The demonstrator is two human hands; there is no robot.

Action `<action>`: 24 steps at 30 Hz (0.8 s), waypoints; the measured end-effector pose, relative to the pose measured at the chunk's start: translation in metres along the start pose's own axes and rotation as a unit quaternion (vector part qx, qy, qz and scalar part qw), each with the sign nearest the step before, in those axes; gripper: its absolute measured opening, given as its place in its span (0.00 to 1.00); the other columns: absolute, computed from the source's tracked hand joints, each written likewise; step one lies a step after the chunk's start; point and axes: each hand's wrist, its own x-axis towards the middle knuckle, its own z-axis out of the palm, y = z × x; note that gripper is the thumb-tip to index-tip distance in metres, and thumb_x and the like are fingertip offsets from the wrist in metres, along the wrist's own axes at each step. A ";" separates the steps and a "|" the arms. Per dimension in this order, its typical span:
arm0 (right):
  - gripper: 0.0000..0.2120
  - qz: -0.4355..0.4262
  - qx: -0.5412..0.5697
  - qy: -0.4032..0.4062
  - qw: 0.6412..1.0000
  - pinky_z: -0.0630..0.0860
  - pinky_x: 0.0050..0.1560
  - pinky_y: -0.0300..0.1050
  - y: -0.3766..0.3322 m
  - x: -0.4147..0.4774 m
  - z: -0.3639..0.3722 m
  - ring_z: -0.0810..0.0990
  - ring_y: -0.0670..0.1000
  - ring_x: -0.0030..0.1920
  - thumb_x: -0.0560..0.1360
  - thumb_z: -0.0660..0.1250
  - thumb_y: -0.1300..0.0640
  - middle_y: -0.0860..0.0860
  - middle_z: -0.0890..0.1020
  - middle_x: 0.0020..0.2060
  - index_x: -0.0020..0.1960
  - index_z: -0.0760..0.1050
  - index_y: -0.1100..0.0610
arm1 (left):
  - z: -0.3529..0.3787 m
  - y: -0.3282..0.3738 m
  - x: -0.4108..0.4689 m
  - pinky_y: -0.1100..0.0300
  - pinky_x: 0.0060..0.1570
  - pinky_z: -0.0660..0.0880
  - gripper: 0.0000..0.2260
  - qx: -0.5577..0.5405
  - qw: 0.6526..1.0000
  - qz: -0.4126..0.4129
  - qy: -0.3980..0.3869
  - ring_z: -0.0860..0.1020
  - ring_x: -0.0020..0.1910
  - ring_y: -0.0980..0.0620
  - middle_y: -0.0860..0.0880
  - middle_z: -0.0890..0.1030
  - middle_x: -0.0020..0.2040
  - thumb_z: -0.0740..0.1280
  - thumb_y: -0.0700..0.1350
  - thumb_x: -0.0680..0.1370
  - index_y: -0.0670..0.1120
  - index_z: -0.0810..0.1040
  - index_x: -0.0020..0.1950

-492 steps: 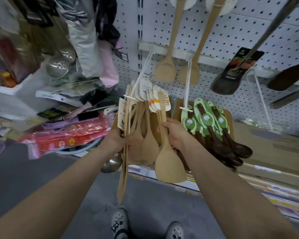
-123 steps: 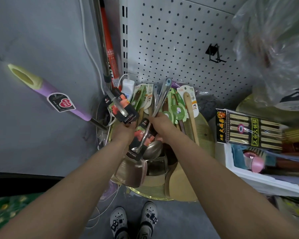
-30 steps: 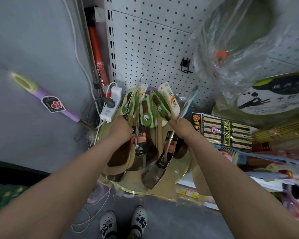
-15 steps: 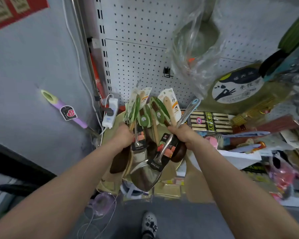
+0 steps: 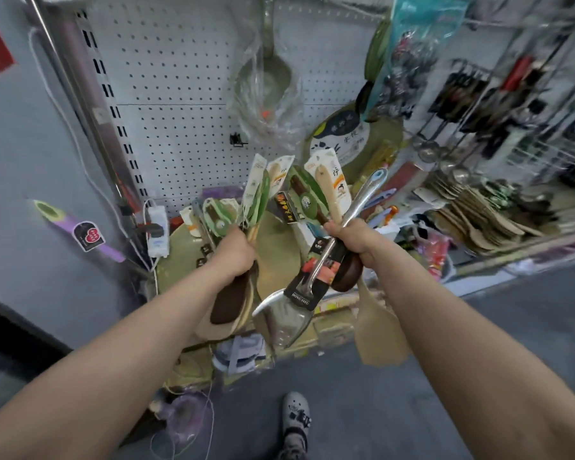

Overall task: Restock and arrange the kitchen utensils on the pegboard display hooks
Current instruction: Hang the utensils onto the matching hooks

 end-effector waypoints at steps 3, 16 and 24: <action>0.16 0.011 0.028 0.036 0.999 0.78 0.37 0.43 0.013 -0.019 -0.032 0.79 0.53 0.36 0.79 0.67 0.54 0.57 0.81 0.41 0.60 0.75 0.65 | 0.019 0.025 -0.012 0.53 0.56 0.73 0.13 0.014 0.999 0.044 -0.021 0.77 0.56 0.38 0.38 0.78 0.56 0.60 0.43 0.81 0.40 0.68 0.63; 0.11 0.056 0.108 0.139 0.983 0.77 0.29 0.38 0.091 -0.065 -0.195 0.80 0.49 0.31 0.79 0.68 0.56 0.55 0.81 0.38 0.55 0.76 0.63 | 0.138 0.156 -0.053 0.53 0.49 0.75 0.11 0.005 0.979 0.164 -0.123 0.80 0.48 0.42 0.39 0.79 0.54 0.59 0.42 0.81 0.40 0.67 0.63; 0.17 0.096 0.143 0.196 0.965 0.80 0.39 0.46 0.169 -0.076 -0.352 0.82 0.54 0.38 0.79 0.67 0.54 0.60 0.84 0.48 0.61 0.74 0.65 | 0.275 0.270 -0.082 0.57 0.44 0.71 0.15 0.068 0.956 0.214 -0.191 0.77 0.44 0.46 0.40 0.79 0.51 0.59 0.44 0.82 0.38 0.67 0.66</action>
